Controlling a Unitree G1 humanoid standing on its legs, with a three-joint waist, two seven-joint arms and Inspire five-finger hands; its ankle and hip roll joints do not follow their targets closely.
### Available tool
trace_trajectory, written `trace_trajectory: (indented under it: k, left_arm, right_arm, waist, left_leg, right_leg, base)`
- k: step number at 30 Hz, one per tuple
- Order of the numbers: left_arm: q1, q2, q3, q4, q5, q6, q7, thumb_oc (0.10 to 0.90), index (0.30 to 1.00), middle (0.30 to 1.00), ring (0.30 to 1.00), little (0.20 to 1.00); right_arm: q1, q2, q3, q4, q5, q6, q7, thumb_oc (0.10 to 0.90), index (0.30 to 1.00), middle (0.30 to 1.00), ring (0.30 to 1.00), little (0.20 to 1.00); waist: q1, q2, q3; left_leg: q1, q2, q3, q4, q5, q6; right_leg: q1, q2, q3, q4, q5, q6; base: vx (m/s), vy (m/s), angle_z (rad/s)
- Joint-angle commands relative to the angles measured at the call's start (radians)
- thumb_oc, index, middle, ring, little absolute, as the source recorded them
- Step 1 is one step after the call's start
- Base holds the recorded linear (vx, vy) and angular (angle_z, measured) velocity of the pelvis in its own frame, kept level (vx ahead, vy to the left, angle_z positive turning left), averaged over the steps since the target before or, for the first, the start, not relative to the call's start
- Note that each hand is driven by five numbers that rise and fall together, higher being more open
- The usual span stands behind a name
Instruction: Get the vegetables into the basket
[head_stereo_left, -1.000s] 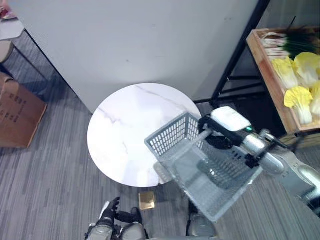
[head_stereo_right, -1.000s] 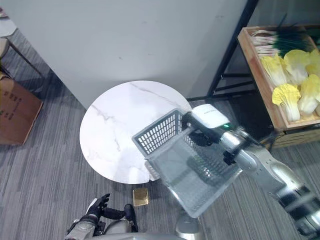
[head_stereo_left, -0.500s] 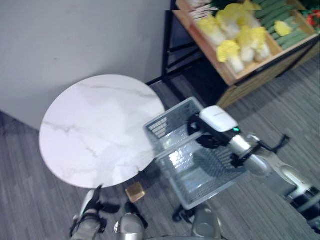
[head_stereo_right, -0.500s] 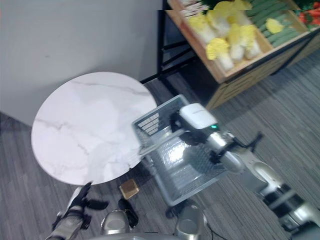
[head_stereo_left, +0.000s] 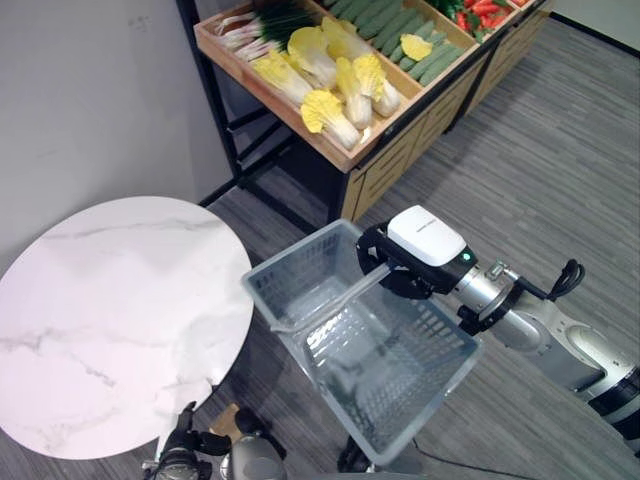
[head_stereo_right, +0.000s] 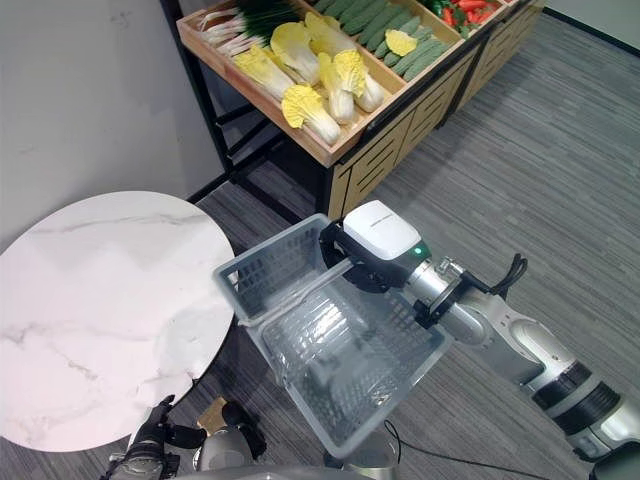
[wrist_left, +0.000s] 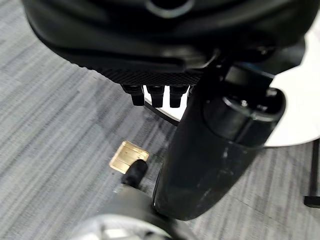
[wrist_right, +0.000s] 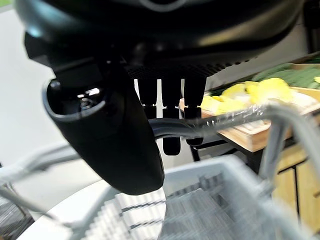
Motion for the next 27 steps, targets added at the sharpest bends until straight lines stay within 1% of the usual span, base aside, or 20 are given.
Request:
trace_trajectory:
  k: [1,3,4,5,6,7,8,9,10,11,12,13,15,16,17,22,23,24,26,27]
  left_arm:
    - [-0.023,-0.002,-0.042,-0.021,-0.011,-0.032,0.001,0.900,1.000,1.000,1.000,1.000]
    - [-0.022,-0.008,-0.039,-0.037,-0.023,-0.034,-0.001,0.900,1.000,1.000,1.000,1.000]
    - [-0.022,-0.008,-0.040,-0.039,-0.031,-0.036,-0.004,0.900,1.000,1.000,1.000,1.000]
    - [-0.023,-0.008,-0.041,-0.039,-0.031,-0.036,-0.005,0.900,1.000,1.000,1.000,1.000]
    - [-0.017,-0.012,-0.040,-0.065,-0.053,-0.047,0.004,0.900,1.000,1.000,1.000,1.000]
    - [-0.012,-0.018,-0.043,-0.083,-0.064,-0.051,0.011,0.900,1.000,1.000,1.000,1.000]
    - [-0.005,-0.023,-0.049,-0.104,-0.079,-0.054,0.017,0.900,1.000,1.000,1.000,1.000]
    - [-0.007,-0.024,-0.051,-0.109,-0.089,-0.055,0.018,0.900,1.000,1.000,1.000,1.000]
    - [-0.006,-0.018,-0.057,-0.118,-0.096,-0.059,0.015,0.900,1.000,1.000,1.000,1.000]
    - [-0.007,-0.017,-0.067,-0.122,-0.104,-0.062,0.013,0.900,1.000,1.000,1.000,1.000]
    - [-0.010,-0.014,-0.075,-0.125,-0.103,-0.063,0.013,0.900,1.000,1.000,1.000,1.000]
    - [-0.010,-0.011,-0.077,-0.125,-0.104,-0.062,0.010,0.900,1.000,1.000,1.000,1.000]
    - [-0.019,-0.013,-0.085,-0.113,-0.084,-0.058,0.000,0.900,1.000,1.000,1.000,1.000]
    - [-0.024,-0.012,-0.095,-0.095,-0.069,-0.057,-0.012,0.900,1.000,1.000,1.000,1.000]
    - [-0.024,-0.012,-0.095,-0.095,-0.069,-0.057,-0.012,0.900,1.000,1.000,1.000,1.000]
    - [-0.024,0.007,-0.098,-0.092,-0.049,-0.057,-0.023,0.900,1.000,1.000,1.000,1.000]
    - [-0.024,0.007,-0.098,-0.092,-0.049,-0.057,-0.023,0.900,1.000,1.000,1.000,1.000]
    - [-0.023,0.010,-0.087,-0.095,-0.058,-0.056,-0.019,0.900,1.000,1.000,1.000,1.000]
    - [-0.012,0.019,-0.067,-0.106,-0.076,-0.058,-0.007,0.900,1.000,1.000,1.000,1.000]
    - [-0.012,0.019,-0.067,-0.106,-0.076,-0.058,-0.007,0.900,1.000,1.000,1.000,1.000]
  right_arm:
    - [-0.079,-0.017,-0.198,-0.155,0.087,-0.059,-0.088,0.400,0.300,0.300,0.300,0.300]
    - [-0.029,-0.029,-0.240,-0.162,0.092,-0.059,-0.087,0.400,0.300,0.300,0.300,0.300]
    - [-0.018,-0.033,-0.251,-0.166,0.094,-0.061,-0.086,0.400,0.300,0.300,0.300,0.300]
    - [-0.016,-0.034,-0.254,-0.167,0.094,-0.061,-0.086,0.400,0.300,0.300,0.300,0.300]
    - [-0.021,-0.038,-0.248,-0.160,0.096,-0.061,-0.085,0.400,0.300,0.300,0.300,0.300]
    - [-0.026,-0.036,-0.245,-0.146,0.098,-0.060,-0.087,0.400,0.300,0.300,0.300,0.300]
    - [-0.035,-0.032,-0.239,-0.133,0.100,-0.061,-0.091,0.400,0.300,0.300,0.300,0.300]
    - [-0.044,-0.029,-0.230,-0.124,0.104,-0.061,-0.091,0.400,0.300,0.300,0.300,0.300]
    - [-0.063,-0.026,-0.220,-0.109,0.108,-0.058,-0.087,0.400,0.300,0.300,0.300,0.300]
    - [-0.082,-0.021,-0.213,-0.097,0.124,-0.060,-0.086,0.400,0.300,0.300,0.300,0.300]
    - [-0.099,-0.013,-0.208,-0.086,0.128,-0.062,-0.089,0.400,0.300,0.300,0.300,0.300]
    - [-0.121,0.005,-0.187,-0.086,0.133,-0.067,-0.086,0.400,0.300,0.300,0.300,0.300]
    - [-0.081,0.004,-0.212,-0.095,0.128,-0.061,-0.074,0.400,0.300,0.300,0.300,0.300]
    - [-0.067,0.009,-0.227,-0.102,0.127,-0.058,-0.069,0.400,0.300,0.300,0.300,0.300]
    - [-0.066,0.009,-0.228,-0.103,0.127,-0.057,-0.069,0.400,0.300,0.300,0.300,0.300]
    - [-0.061,0.052,-0.207,-0.062,0.123,-0.044,-0.067,0.400,0.300,0.300,0.300,0.300]
    - [-0.061,0.052,-0.207,-0.062,0.122,-0.044,-0.067,0.400,0.300,0.300,0.300,0.300]
    - [-0.049,0.073,-0.207,-0.027,0.116,-0.034,-0.078,0.400,0.300,0.300,0.300,0.300]
    - [-0.039,0.106,-0.208,0.044,0.090,-0.013,-0.095,0.400,0.300,0.300,0.300,0.300]
    - [-0.039,0.106,-0.208,0.045,0.090,-0.013,-0.095,0.400,0.300,0.300,0.300,0.300]
  waist:
    - [-0.007,-0.002,0.009]
    - [-0.016,0.006,0.015]
    - [-0.014,0.009,0.022]
    - [-0.014,0.011,0.024]
    - [0.009,0.017,0.041]
    - [0.025,0.019,0.048]
    - [0.042,0.012,0.055]
    - [0.048,0.002,0.053]
    - [0.065,-0.004,0.050]
    - [0.081,-0.006,0.049]
    - [0.094,-0.002,0.046]
    - [0.102,-0.006,0.040]
    - [0.085,-0.011,0.029]
    - [0.076,-0.021,0.025]
    - [0.079,-0.022,0.024]
    - [0.074,-0.046,0.027]
    - [0.074,-0.046,0.027]
    - [0.074,-0.049,0.029]
    - [0.093,-0.052,0.032]
    - [0.093,-0.052,0.033]
  left_leg:
    - [0.037,0.082,0.006,0.058,0.004,-0.200]
    - [0.027,0.112,-0.022,0.106,0.027,-0.226]
    - [0.022,0.124,-0.065,0.137,0.047,-0.243]
    - [0.019,0.129,-0.069,0.142,0.049,-0.246]
    - [-0.009,0.086,-0.277,0.183,0.032,-0.239]
    - [-0.027,0.028,-0.413,0.155,-0.006,-0.217]
    - [-0.052,-0.038,-0.524,0.110,-0.053,-0.174]
    - [-0.064,-0.066,-0.568,0.075,-0.086,-0.157]
    - [-0.070,-0.092,-0.655,0.022,-0.089,-0.154]
    - [-0.106,-0.107,-0.776,-0.035,-0.062,-0.162]
    - [-0.120,-0.126,-0.842,-0.066,-0.046,-0.164]
    - [-0.106,-0.160,-0.880,-0.058,-0.081,-0.147]
    - [-0.083,-0.160,-0.827,-0.062,-0.087,-0.140]
    - [-0.066,-0.181,-0.808,-0.064,-0.108,-0.119]
    - [-0.065,-0.182,-0.805,-0.063,-0.109,-0.119]
    - [-0.033,-0.198,-0.681,-0.037,-0.159,-0.079]
    - [-0.032,-0.198,-0.680,-0.037,-0.159,-0.079]
    - [-0.021,-0.197,-0.653,-0.037,-0.166,-0.074]
    - [0.015,-0.189,-0.595,-0.060,-0.170,-0.070]
    - [0.015,-0.189,-0.595,-0.060,-0.169,-0.070]
  right_leg:
    - [0.109,-0.061,0.031,-0.083,0.001,0.077]
    - [0.116,-0.043,0.051,-0.085,-0.018,0.059]
    - [0.119,-0.032,0.070,-0.084,-0.026,0.049]
    - [0.121,-0.028,0.069,-0.084,-0.029,0.046]
    - [0.111,-0.022,0.126,-0.075,-0.045,0.039]
    - [0.099,-0.028,0.162,-0.071,-0.043,0.044]
    - [0.074,-0.045,0.193,-0.065,-0.020,0.049]
    - [0.060,-0.054,0.220,-0.061,-0.014,0.054]
    - [0.055,-0.049,0.260,-0.063,-0.011,0.062]
    - [0.050,-0.046,0.316,-0.054,-0.008,0.075]
    - [0.049,-0.041,0.346,-0.049,-0.008,0.082]
    - [0.040,-0.036,0.414,-0.026,-0.025,0.093]
    - [0.043,-0.056,0.425,-0.033,-0.013,0.102]
    - [0.030,-0.074,0.452,-0.031,0.002,0.117]
    - [0.029,-0.075,0.455,-0.030,0.002,0.118]
    - [-0.032,-0.108,0.509,-0.013,0.064,0.162]
    - [-0.032,-0.108,0.509,-0.013,0.064,0.162]
    - [-0.043,-0.114,0.498,-0.010,0.080,0.167]
    - [-0.062,-0.126,0.403,-0.001,0.129,0.172]
    - [-0.061,-0.126,0.403,-0.001,0.129,0.172]
  base:
    - [0.02,-0.170,-0.07]
    - [0.04,-0.169,-0.08]
    - [0.04,-0.116,-0.13]
    - [0.03,-0.050,-0.33]
    - [0.01,0.027,-0.48]
    - [-0.04,0.079,-1.18]
    - [-0.04,0.069,-1.34]
    - [0.03,0.047,-1.50]
    - [0.19,0.062,-1.07]
    - [0.26,0.092,-0.91]
    - [0.29,0.166,-1.44]
    - [0.22,0.185,-1.35]
    - [0.17,0.284,-1.42]
    - [0.11,0.250,-1.50]
    - [0.08,0.237,-1.27]
    - [0.04,0.178,-0.54]
    - [0.03,0.122,-0.42]
    - [0.02,0.093,-0.42]
    - [0.02,0.089,-0.61]
    - [0.02,0.030,-0.77]
